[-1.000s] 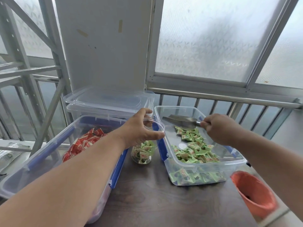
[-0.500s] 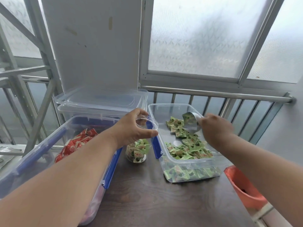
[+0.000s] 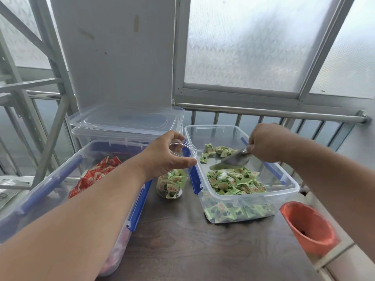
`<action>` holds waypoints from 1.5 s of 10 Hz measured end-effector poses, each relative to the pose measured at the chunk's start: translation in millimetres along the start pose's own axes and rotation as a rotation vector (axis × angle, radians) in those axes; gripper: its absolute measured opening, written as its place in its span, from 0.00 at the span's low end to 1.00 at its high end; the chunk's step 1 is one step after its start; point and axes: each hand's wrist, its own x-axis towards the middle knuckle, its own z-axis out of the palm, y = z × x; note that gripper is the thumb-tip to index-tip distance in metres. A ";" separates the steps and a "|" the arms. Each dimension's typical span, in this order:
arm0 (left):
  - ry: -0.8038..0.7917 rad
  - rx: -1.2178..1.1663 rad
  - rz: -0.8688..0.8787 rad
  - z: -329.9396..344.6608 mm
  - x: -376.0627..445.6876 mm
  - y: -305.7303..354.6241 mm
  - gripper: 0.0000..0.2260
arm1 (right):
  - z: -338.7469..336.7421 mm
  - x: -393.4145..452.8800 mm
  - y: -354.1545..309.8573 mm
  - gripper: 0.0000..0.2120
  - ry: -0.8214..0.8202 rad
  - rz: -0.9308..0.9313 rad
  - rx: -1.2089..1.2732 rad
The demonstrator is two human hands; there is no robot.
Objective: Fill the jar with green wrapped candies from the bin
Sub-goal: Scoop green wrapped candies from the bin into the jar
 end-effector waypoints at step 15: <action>0.021 -0.016 0.018 2.4 9.2 -11.6 0.39 | 92.4 68.5 -80.4 0.12 -0.432 0.051 0.626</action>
